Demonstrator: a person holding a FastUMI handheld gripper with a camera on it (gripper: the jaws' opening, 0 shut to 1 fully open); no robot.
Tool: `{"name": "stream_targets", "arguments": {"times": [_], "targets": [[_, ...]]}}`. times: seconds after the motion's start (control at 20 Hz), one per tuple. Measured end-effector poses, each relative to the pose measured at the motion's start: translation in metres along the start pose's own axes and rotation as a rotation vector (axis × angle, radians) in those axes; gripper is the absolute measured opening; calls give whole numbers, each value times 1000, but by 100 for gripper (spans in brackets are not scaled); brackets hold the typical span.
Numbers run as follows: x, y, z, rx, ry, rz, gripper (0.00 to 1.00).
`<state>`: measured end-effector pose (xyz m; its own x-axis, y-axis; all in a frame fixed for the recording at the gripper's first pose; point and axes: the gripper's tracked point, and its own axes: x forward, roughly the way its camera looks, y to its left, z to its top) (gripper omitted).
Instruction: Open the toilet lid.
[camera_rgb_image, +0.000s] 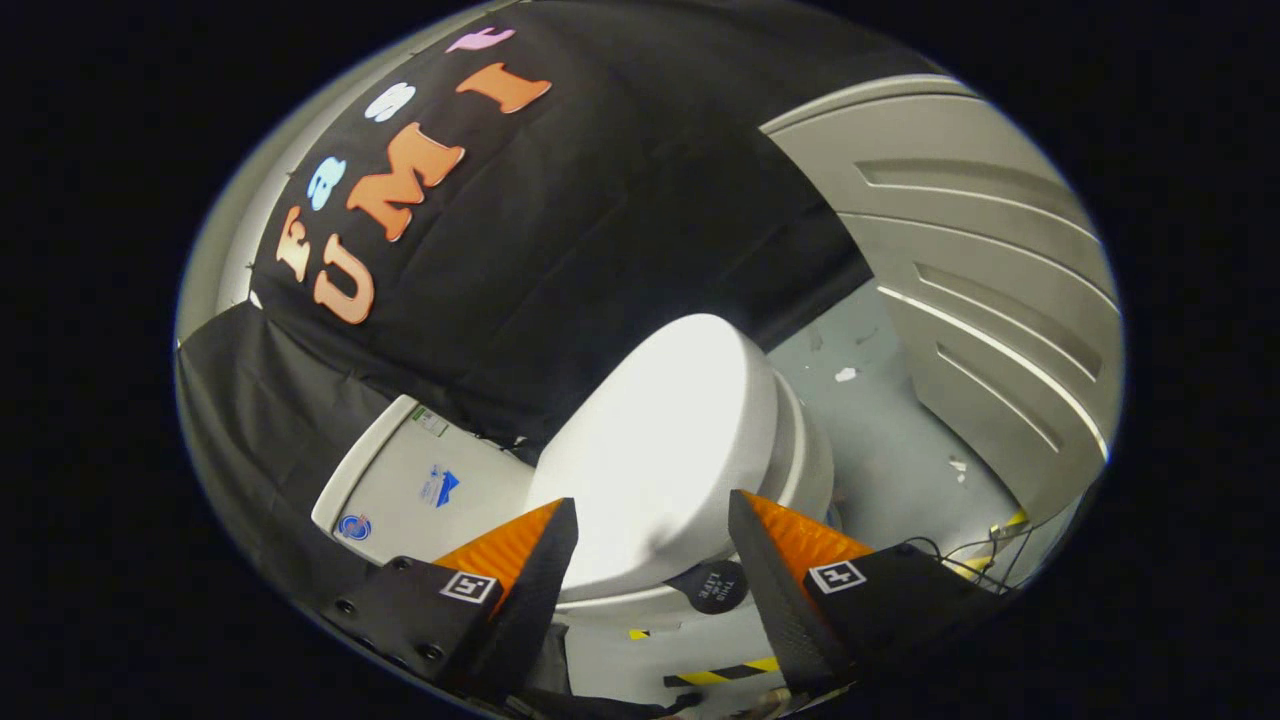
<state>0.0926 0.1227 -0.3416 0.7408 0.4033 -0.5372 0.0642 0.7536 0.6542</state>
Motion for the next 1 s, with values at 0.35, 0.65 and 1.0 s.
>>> {"name": "stream_targets", "arguments": {"times": [0.35,0.65,1.0], "targets": [[6,-19,-29,180,72,0,98],[9,-38,-52,326,144,0,97],[15,-48,-57,384,160,-6,63]]}}
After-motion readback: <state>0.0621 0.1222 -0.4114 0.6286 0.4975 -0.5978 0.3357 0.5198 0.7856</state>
